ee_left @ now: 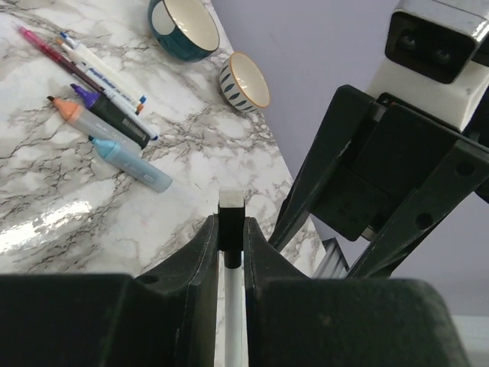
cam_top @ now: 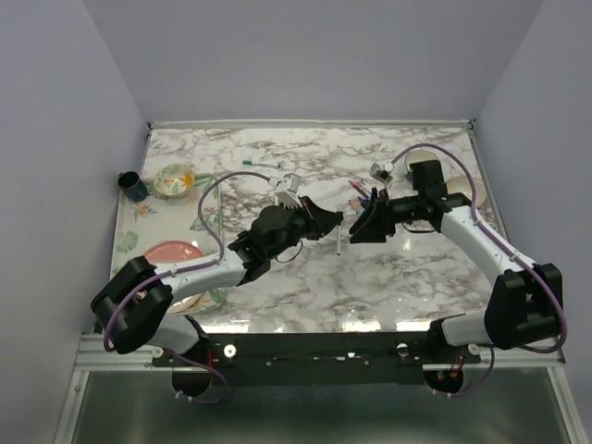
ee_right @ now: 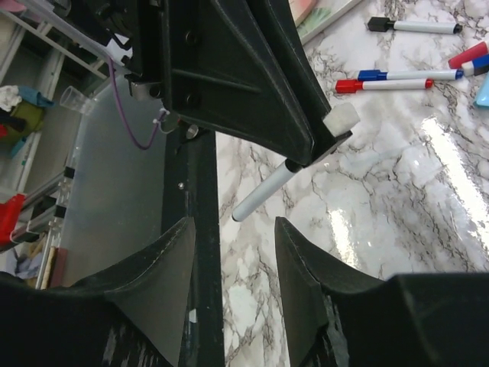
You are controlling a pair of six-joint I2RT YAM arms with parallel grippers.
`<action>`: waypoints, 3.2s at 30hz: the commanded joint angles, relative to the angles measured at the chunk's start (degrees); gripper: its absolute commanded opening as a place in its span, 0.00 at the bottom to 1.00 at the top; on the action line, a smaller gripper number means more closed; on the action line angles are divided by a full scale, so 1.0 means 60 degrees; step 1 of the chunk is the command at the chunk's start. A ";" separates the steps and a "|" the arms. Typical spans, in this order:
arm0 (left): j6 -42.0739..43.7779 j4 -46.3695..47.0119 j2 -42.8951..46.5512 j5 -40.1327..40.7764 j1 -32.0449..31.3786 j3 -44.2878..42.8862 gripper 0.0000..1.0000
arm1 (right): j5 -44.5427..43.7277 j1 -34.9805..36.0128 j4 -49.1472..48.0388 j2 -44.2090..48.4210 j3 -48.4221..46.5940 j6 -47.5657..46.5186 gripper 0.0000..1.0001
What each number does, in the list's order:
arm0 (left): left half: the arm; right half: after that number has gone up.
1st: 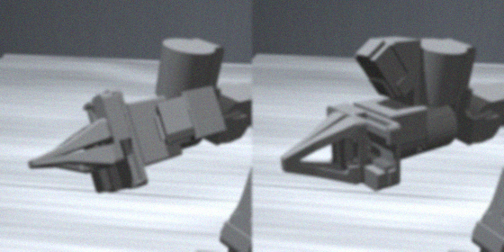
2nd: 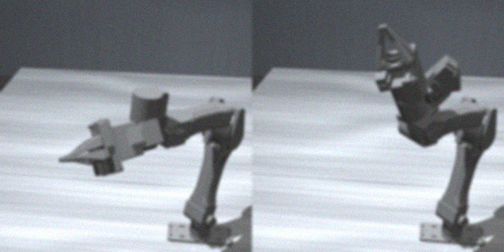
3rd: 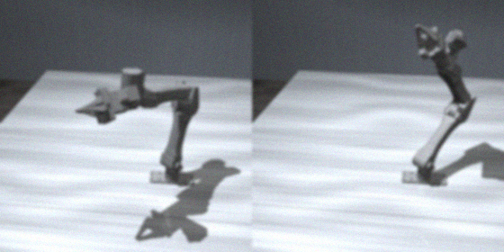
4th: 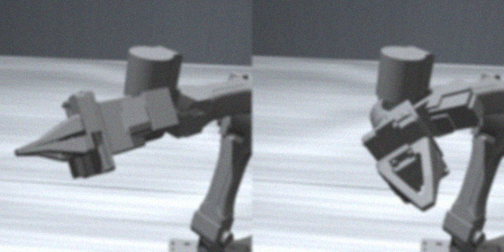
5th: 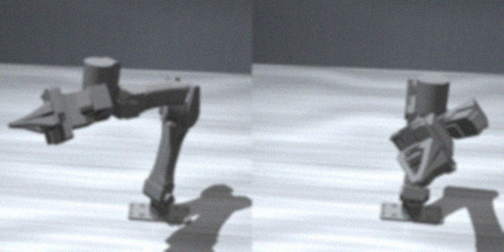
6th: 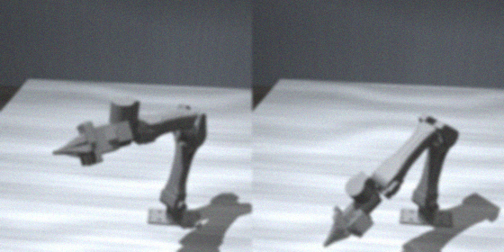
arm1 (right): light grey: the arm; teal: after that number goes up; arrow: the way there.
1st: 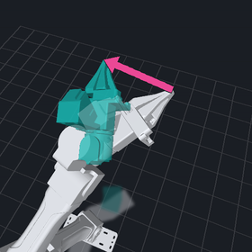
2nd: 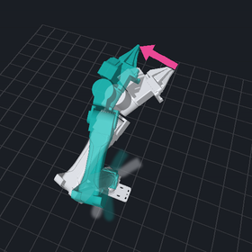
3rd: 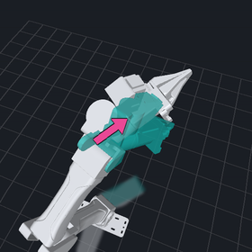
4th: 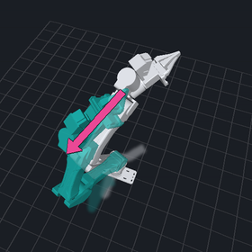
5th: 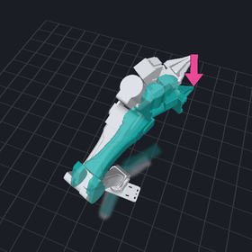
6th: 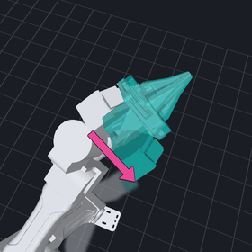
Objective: Open the pen caps
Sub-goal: Pass the pen from the left arm to the right, then hold the pen cap with the left arm and grip the barrel with the right arm, then open the pen cap, then place the pen cap on the table with the left arm
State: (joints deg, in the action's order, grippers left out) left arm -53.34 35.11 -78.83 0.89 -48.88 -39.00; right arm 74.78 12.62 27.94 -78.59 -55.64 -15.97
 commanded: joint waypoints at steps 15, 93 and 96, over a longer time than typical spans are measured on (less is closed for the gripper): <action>-0.0045 0.1076 -0.0748 0.1654 -0.0656 -0.0838 0.00 | -0.0686 0.0006 -0.2401 -0.0188 0.0777 0.3012 0.60; 0.1624 -0.4548 0.1027 0.0424 0.3255 0.0891 0.00 | -0.5608 0.1471 0.1612 -0.0921 -0.1011 -0.2041 0.06; 0.1683 -0.4563 0.0295 0.0351 0.3255 0.0554 0.00 | -0.5667 0.1412 0.1598 -0.0950 -0.0996 -0.2056 0.06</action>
State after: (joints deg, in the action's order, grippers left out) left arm -43.31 8.78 -72.16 5.61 -29.67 -33.17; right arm 43.07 21.61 38.61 -84.95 -62.28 -28.51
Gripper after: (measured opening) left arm 0.185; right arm 0.061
